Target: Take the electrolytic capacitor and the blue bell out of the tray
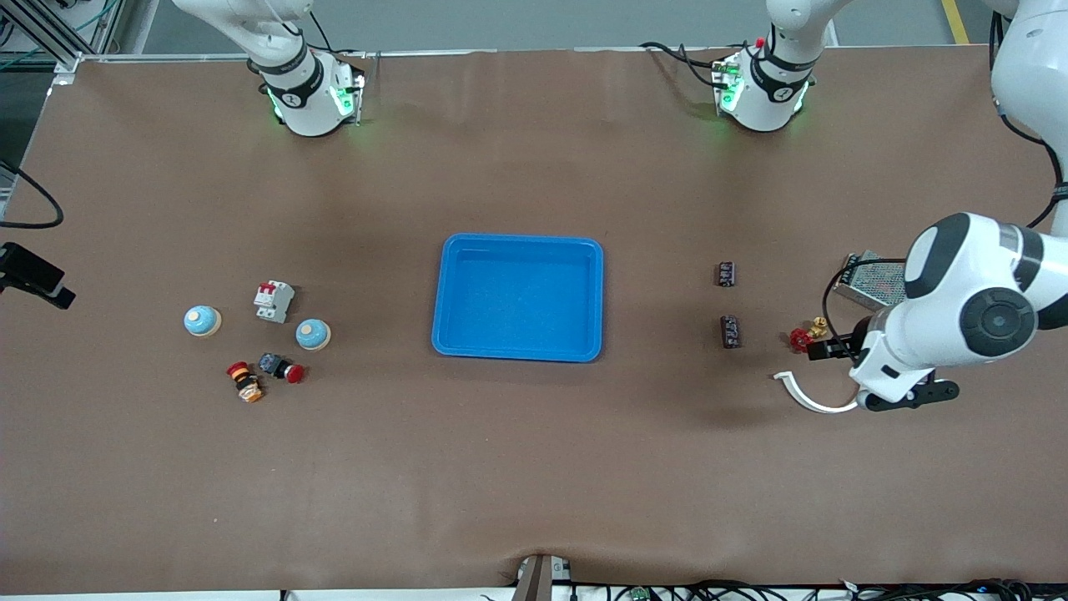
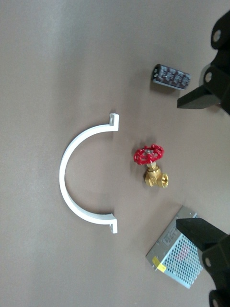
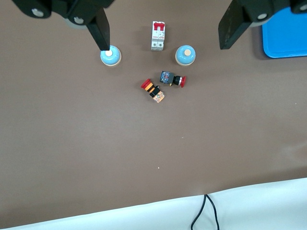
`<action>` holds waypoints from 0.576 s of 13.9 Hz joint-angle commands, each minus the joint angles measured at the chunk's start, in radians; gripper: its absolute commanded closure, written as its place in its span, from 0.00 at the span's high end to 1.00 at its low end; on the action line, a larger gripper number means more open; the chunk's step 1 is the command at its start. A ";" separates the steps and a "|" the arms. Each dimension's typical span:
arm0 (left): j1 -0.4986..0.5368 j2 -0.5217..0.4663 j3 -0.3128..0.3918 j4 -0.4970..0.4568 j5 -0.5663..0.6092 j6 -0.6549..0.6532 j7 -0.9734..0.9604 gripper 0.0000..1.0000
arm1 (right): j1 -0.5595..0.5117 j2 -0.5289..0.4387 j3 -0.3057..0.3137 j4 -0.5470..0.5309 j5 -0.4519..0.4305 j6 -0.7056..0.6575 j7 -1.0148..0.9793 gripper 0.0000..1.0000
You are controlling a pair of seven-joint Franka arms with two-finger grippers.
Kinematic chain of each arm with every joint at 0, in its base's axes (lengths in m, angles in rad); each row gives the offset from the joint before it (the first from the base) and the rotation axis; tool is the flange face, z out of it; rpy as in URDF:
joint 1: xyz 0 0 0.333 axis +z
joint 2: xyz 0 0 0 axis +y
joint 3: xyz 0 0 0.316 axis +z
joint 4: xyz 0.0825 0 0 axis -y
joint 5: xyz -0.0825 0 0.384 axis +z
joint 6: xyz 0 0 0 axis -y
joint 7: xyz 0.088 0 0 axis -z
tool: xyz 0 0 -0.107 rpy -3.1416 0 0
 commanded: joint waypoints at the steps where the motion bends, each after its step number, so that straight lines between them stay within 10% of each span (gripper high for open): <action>1: -0.030 -0.095 0.095 0.036 -0.106 -0.069 0.155 1.00 | -0.022 0.014 0.018 0.028 -0.006 -0.006 0.005 1.00; 8: -0.334 -0.270 0.549 0.088 -0.381 -0.111 0.352 1.00 | -0.017 0.013 0.020 0.025 -0.065 0.000 0.003 1.00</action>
